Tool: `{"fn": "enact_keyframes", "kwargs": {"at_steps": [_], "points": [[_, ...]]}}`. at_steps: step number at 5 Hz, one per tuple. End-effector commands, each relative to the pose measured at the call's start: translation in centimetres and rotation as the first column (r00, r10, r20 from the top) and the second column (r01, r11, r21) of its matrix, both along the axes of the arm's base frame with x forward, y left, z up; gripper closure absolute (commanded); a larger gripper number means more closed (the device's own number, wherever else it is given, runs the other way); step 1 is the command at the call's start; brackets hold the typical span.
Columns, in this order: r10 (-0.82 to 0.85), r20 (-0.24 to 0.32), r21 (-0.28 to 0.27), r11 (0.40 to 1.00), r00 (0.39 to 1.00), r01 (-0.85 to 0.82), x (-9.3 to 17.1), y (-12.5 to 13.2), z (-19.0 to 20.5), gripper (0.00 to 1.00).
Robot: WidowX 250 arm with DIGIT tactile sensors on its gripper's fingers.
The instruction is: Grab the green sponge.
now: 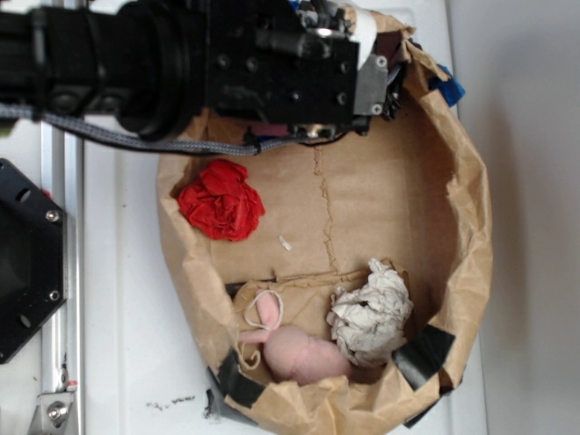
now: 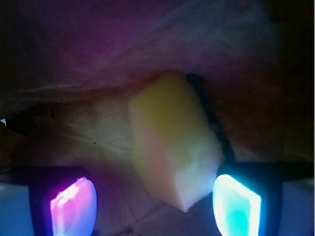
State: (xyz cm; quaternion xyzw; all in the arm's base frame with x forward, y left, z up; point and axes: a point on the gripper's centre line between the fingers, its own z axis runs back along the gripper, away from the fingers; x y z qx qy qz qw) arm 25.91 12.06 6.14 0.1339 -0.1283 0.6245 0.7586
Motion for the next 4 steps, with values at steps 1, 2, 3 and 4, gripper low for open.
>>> {"fn": "enact_keyframes", "kwargs": {"at_steps": [1,2,3,4], "points": [[-0.029,0.055,0.012,1.000,0.998,0.028,-0.06,0.16,2.10,0.00],[-0.029,0.034,0.018,0.999,0.999,0.029,0.19,0.09,1.51,0.00],[-0.031,0.027,0.015,0.999,0.999,0.031,0.04,-0.21,1.41,0.00],[0.008,0.017,0.008,1.000,1.000,-0.008,-0.17,0.10,1.27,0.00]]}}
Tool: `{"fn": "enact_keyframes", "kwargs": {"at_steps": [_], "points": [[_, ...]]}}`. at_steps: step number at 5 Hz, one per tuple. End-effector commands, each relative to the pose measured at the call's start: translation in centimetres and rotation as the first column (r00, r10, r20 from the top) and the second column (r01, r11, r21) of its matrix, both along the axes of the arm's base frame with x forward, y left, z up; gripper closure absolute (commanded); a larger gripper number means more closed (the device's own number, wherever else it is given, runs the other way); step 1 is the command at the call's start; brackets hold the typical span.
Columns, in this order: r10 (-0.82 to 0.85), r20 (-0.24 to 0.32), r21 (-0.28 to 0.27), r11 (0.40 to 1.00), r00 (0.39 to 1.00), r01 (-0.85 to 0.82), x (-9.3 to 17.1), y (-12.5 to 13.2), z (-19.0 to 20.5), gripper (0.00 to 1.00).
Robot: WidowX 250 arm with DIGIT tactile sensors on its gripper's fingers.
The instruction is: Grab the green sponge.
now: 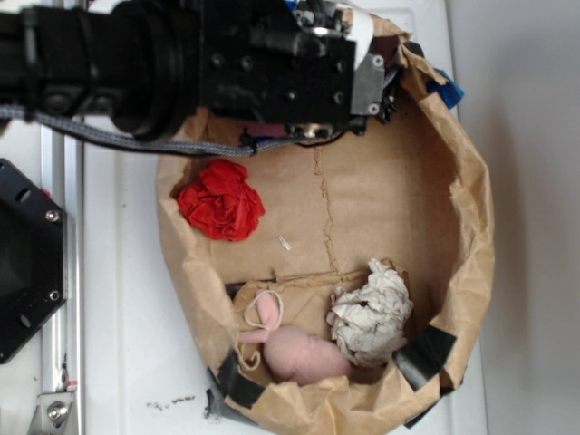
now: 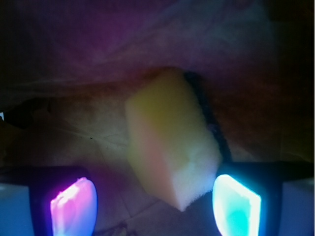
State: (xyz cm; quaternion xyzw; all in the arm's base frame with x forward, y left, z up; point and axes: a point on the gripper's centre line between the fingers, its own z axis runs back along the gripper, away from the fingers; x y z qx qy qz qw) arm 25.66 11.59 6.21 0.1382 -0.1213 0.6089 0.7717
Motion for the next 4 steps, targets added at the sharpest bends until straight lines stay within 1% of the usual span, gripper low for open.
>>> {"fn": "enact_keyframes", "kwargs": {"at_steps": [1,2,4], "points": [[0.061,0.019,0.011,0.998,0.998,-0.061,-0.5,0.8,0.8,0.00],[0.063,0.007,0.002,0.998,0.998,-0.063,-0.8,0.9,-0.2,0.00],[0.083,0.003,0.008,0.997,0.997,-0.083,-0.2,1.1,-0.4,0.00]]}}
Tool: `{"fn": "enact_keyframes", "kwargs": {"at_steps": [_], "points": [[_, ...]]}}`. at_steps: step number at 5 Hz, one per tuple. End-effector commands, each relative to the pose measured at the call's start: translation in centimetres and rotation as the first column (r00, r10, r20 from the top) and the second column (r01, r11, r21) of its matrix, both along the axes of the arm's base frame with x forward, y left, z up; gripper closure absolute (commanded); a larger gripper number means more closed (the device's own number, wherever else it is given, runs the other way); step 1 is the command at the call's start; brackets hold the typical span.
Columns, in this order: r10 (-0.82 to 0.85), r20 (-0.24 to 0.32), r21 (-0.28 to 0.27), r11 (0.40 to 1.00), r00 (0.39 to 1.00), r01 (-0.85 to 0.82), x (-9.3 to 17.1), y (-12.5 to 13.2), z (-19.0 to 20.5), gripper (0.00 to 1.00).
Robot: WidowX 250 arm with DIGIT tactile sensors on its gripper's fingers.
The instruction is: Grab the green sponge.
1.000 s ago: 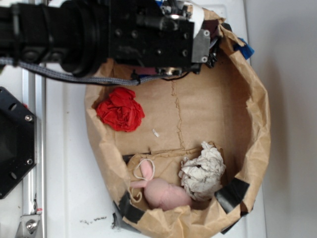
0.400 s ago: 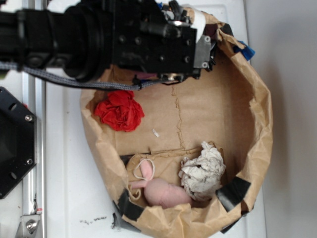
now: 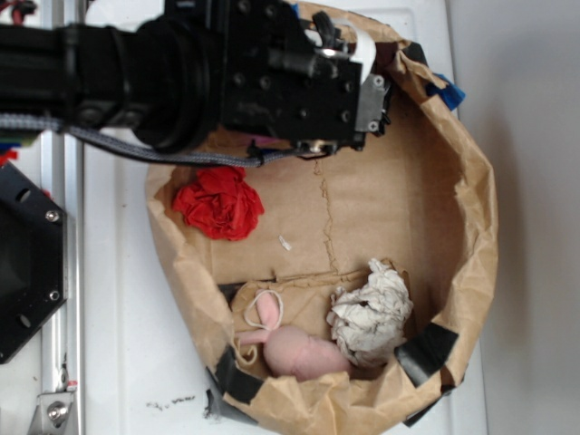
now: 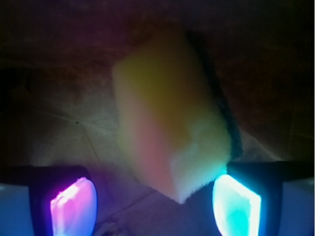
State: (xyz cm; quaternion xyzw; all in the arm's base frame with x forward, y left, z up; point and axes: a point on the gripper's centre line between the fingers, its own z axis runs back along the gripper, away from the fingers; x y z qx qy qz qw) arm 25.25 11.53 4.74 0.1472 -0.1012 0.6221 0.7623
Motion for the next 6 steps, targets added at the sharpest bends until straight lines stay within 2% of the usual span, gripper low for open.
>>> {"fn": "enact_keyframes", "kwargs": {"at_steps": [1,4,5,6], "points": [[-0.020,0.032,0.018,1.000,0.999,0.019,0.4,0.9,1.2,0.00],[-0.020,0.032,0.018,1.000,0.999,0.019,0.4,0.9,1.2,0.00],[0.159,0.093,0.049,0.985,0.983,-0.164,1.3,2.4,0.9,0.00],[0.222,0.109,0.084,0.969,0.969,-0.232,2.5,3.3,0.7,0.00]]}}
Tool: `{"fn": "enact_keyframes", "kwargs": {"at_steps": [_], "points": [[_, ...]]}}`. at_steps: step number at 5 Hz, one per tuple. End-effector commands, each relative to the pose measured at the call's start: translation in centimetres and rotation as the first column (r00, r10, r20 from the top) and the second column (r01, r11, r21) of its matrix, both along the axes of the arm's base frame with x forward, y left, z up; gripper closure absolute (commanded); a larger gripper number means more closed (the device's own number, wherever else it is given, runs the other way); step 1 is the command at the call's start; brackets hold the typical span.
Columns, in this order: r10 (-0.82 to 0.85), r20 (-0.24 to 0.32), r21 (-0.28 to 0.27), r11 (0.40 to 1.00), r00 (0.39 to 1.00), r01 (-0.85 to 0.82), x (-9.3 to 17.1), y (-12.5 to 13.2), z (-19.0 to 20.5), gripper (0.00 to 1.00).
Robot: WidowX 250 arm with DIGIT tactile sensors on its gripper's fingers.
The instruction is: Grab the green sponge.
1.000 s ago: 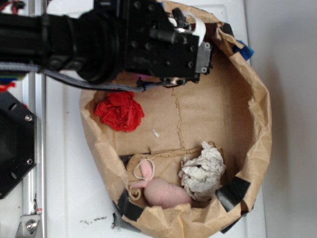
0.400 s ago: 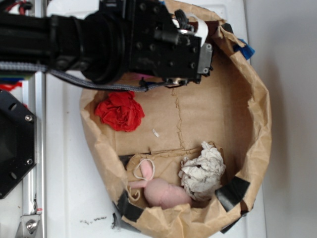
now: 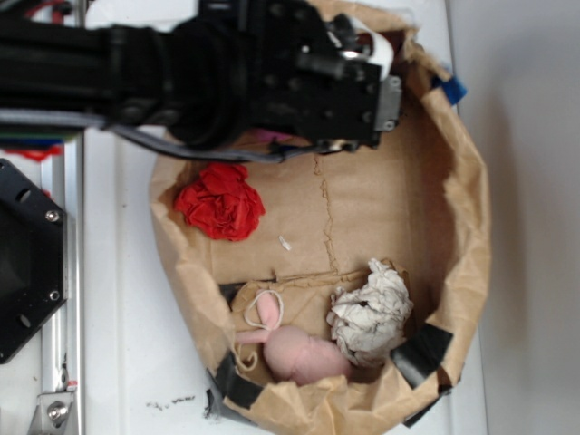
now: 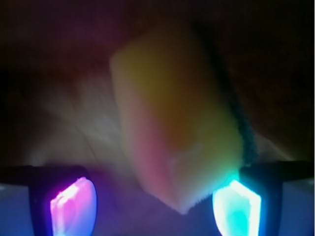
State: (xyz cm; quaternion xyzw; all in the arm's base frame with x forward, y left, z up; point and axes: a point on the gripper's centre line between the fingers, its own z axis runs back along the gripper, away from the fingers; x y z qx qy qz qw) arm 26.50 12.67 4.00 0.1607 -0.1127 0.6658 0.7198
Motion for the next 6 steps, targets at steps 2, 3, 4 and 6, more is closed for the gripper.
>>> {"fn": "enact_keyframes", "kwargs": {"at_steps": [2,3,4,6], "points": [[0.132,0.093,0.076,0.987,0.987,-0.140,1.7,2.5,1.3,1.00],[0.126,0.092,0.077,0.988,0.988,-0.133,1.6,2.4,1.3,1.00],[0.118,0.090,0.077,0.989,0.989,-0.125,1.4,2.3,1.3,1.00],[-0.167,0.062,0.036,0.986,0.984,0.165,0.8,0.3,2.9,1.00]]}}
